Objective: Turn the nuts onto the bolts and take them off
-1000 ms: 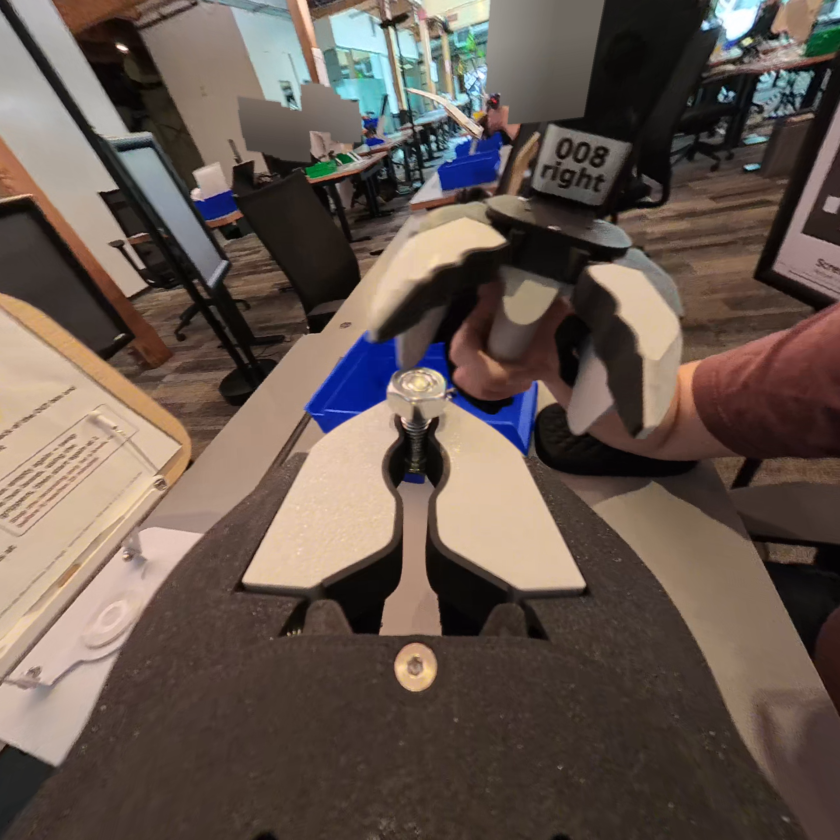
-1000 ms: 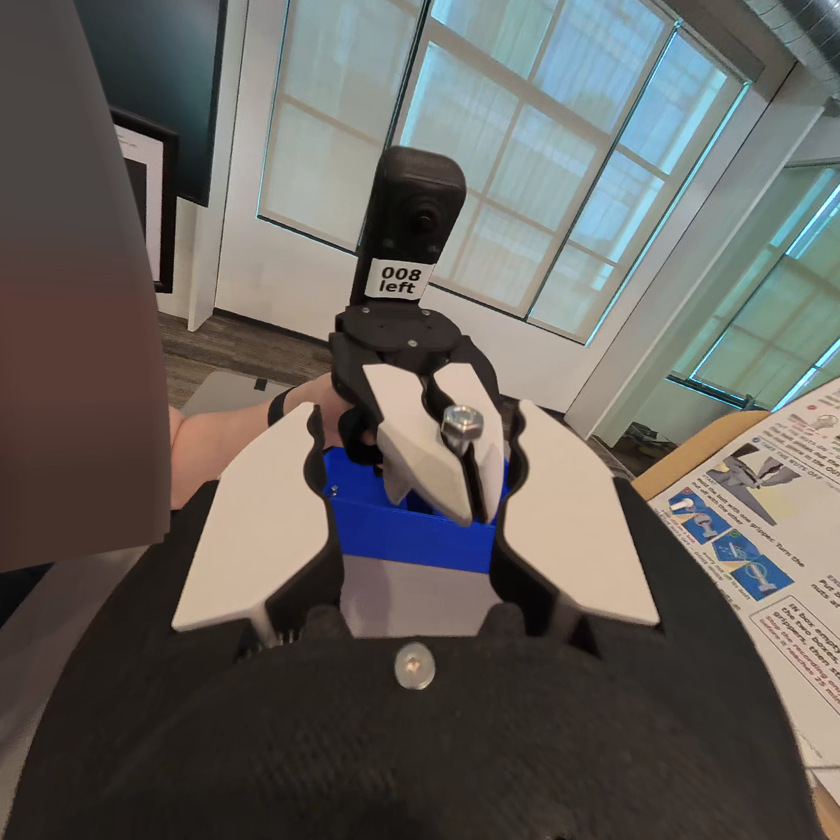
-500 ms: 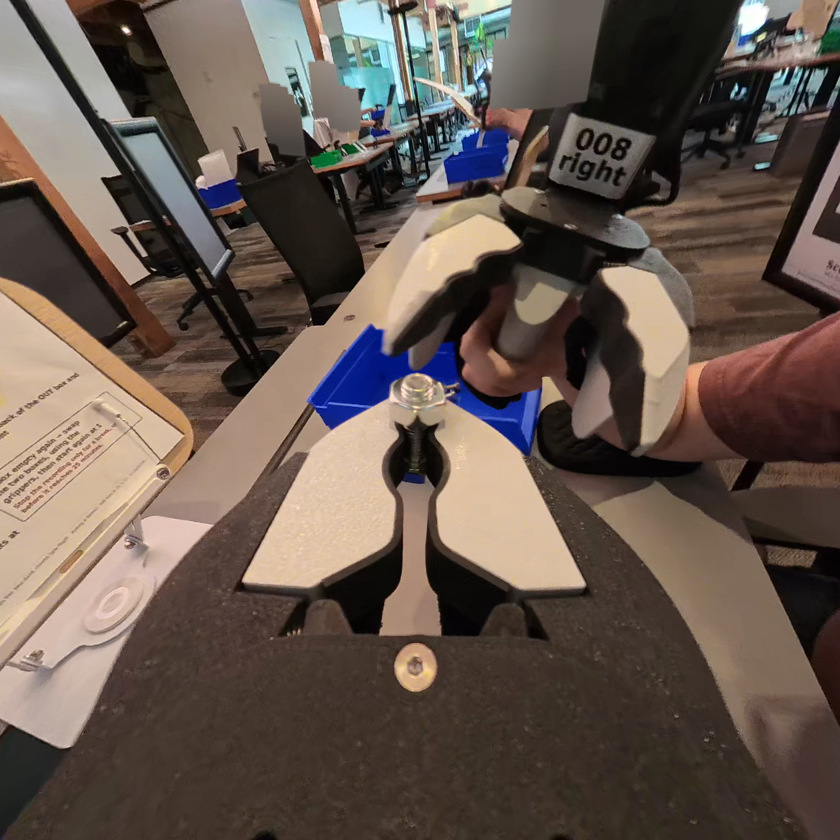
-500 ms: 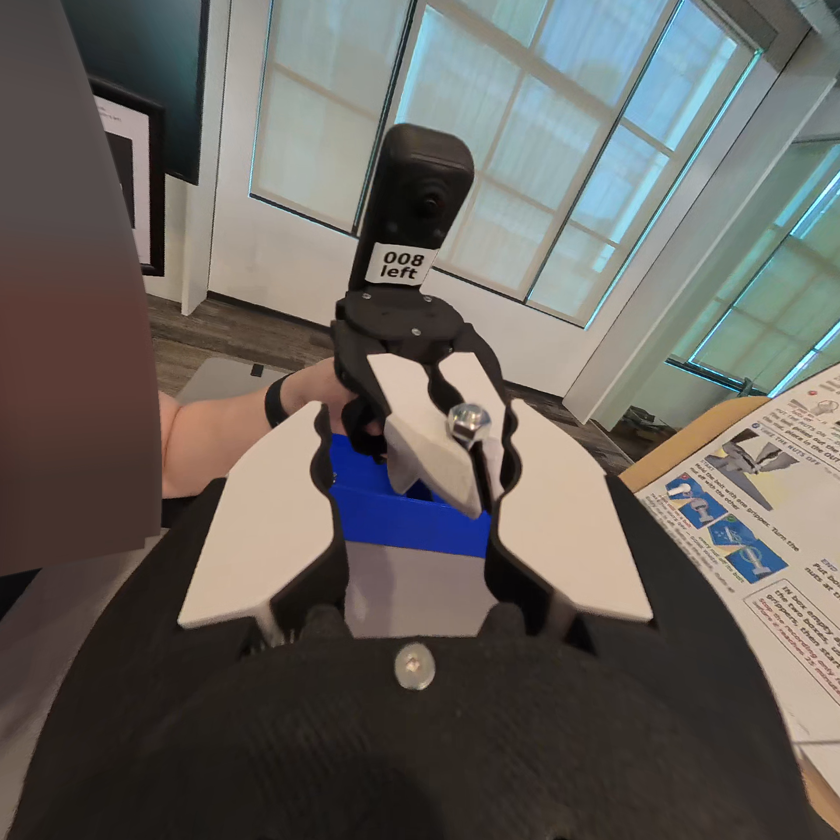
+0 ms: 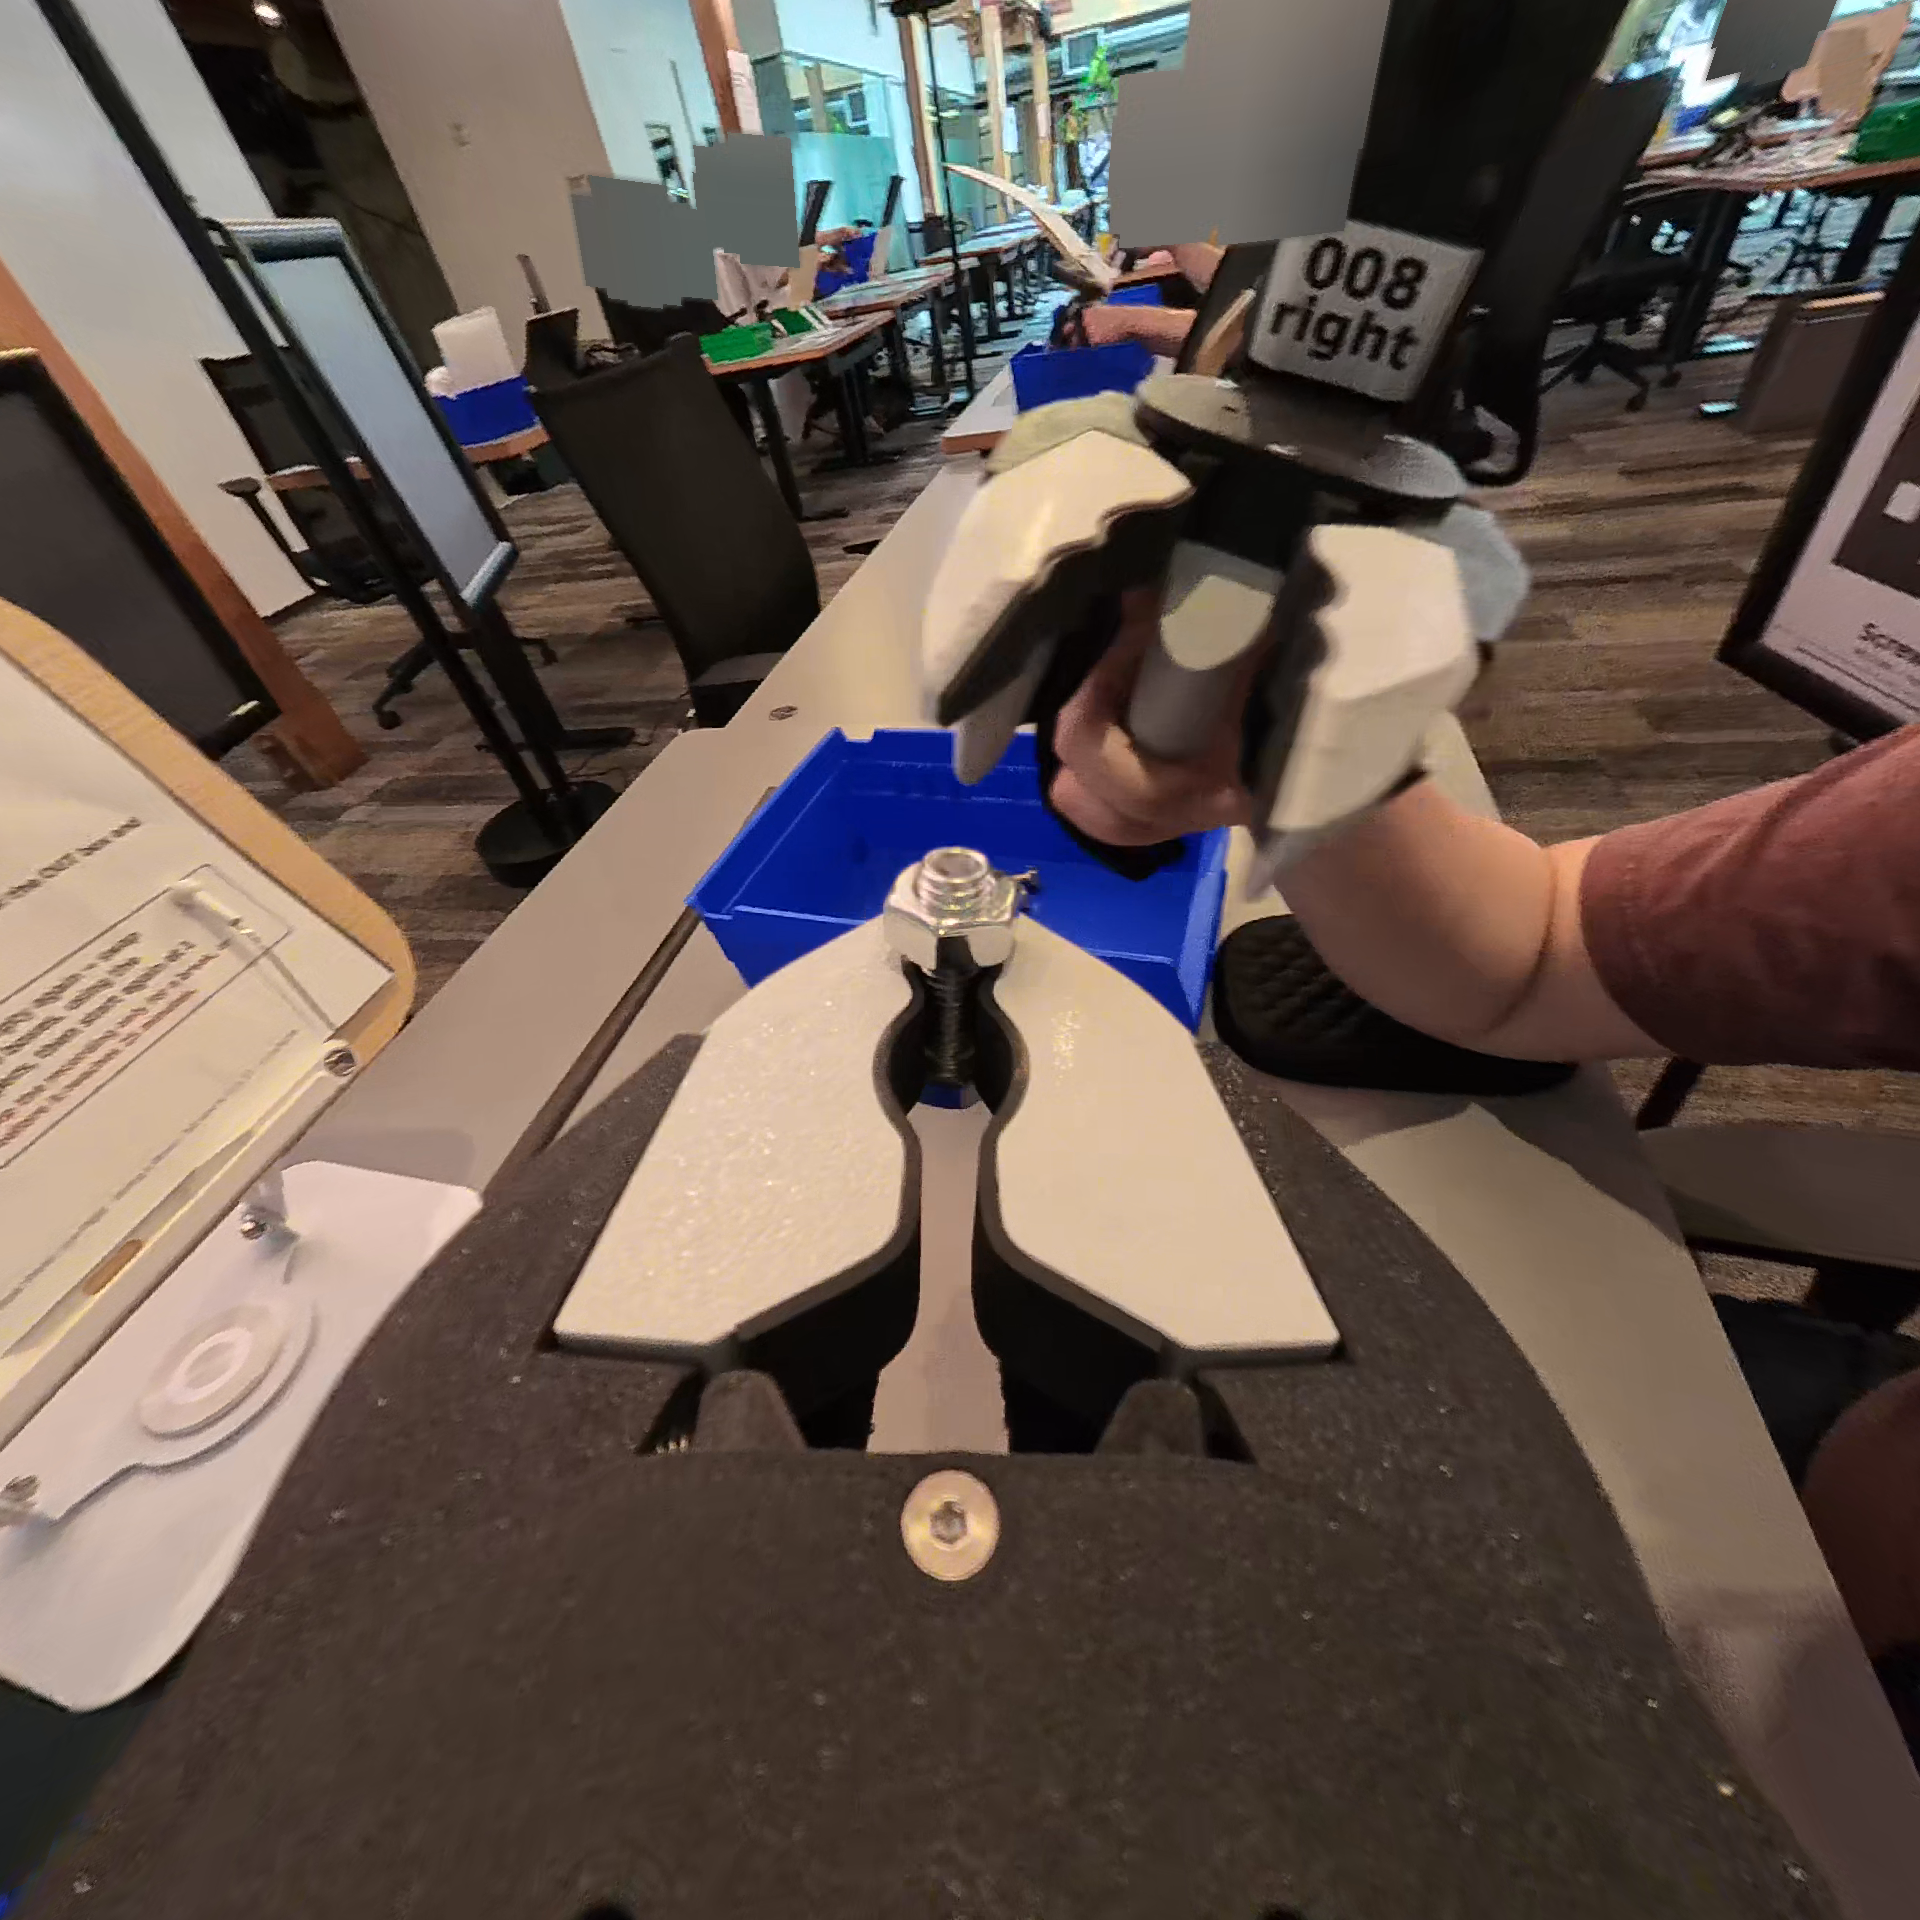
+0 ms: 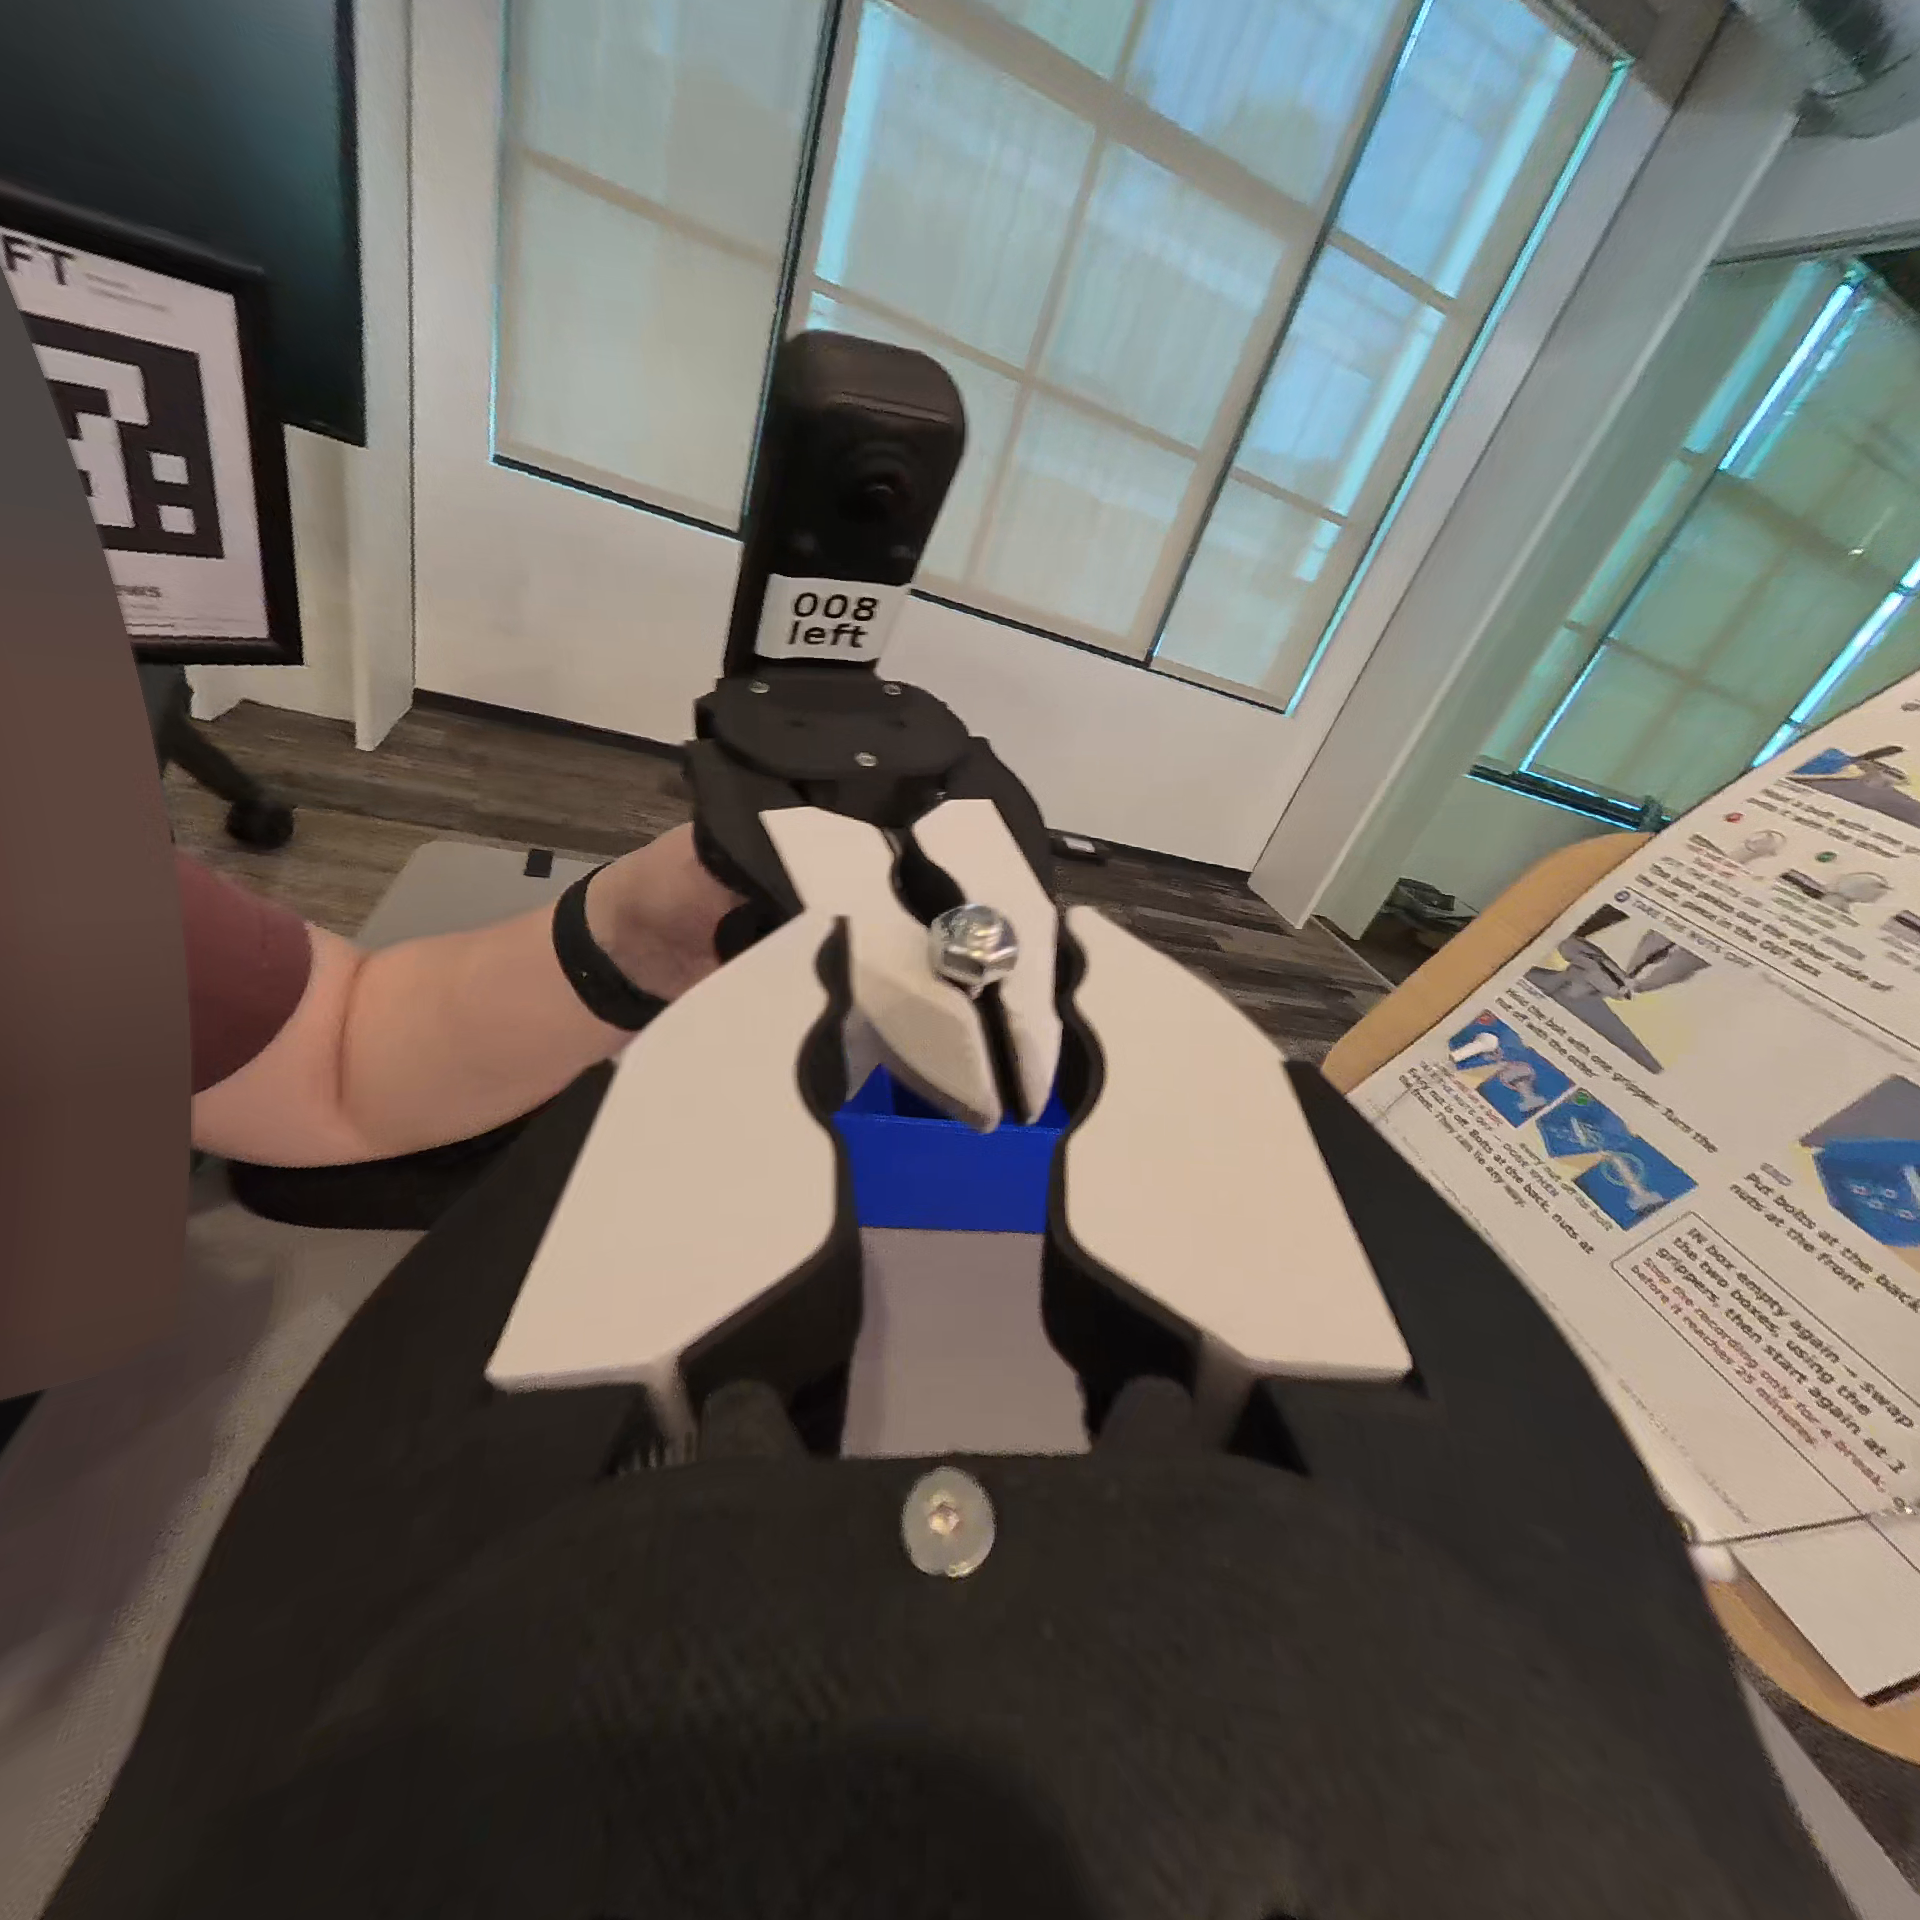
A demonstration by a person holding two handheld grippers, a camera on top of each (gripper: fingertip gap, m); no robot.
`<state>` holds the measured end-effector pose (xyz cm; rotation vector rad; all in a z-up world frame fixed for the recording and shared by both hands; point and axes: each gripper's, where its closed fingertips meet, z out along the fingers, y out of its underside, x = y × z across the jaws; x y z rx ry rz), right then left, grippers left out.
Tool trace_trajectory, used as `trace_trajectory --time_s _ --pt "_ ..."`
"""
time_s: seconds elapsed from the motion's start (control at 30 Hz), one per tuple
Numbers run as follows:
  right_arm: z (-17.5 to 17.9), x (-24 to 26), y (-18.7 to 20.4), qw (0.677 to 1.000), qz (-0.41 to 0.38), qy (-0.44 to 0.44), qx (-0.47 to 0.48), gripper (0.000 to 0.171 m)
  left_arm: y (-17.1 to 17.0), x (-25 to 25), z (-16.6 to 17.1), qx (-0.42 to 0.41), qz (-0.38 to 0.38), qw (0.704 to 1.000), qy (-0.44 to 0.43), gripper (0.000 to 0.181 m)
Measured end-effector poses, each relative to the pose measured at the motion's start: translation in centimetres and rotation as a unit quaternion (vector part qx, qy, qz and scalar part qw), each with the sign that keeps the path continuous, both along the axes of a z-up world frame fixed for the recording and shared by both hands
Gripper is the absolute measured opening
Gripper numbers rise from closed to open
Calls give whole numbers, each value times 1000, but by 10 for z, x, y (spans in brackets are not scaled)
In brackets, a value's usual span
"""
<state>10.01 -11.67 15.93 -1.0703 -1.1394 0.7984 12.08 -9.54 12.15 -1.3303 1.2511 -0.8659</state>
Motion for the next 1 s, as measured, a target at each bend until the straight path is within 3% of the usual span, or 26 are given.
trace_trajectory --time_s 0.13,0.4,0.57,0.67,1.0 --pt "-4 -2 7 999 8 10 -30 9 -7 8 -9 19 -8 999 29 3" --pt "-12 -5 6 998 32 -7 -56 10 -9 10 -13 17 -14 999 41 3" --pt "-16 -6 5 995 50 -12 -81 20 -10 11 -15 13 -18 999 44 3" --pt "-16 -8 7 995 47 -6 -84 10 -9 11 -15 13 -15 999 45 3" --pt "-17 -8 4 990 78 -1 -118 9 -14 13 -15 19 -29 999 42 5"
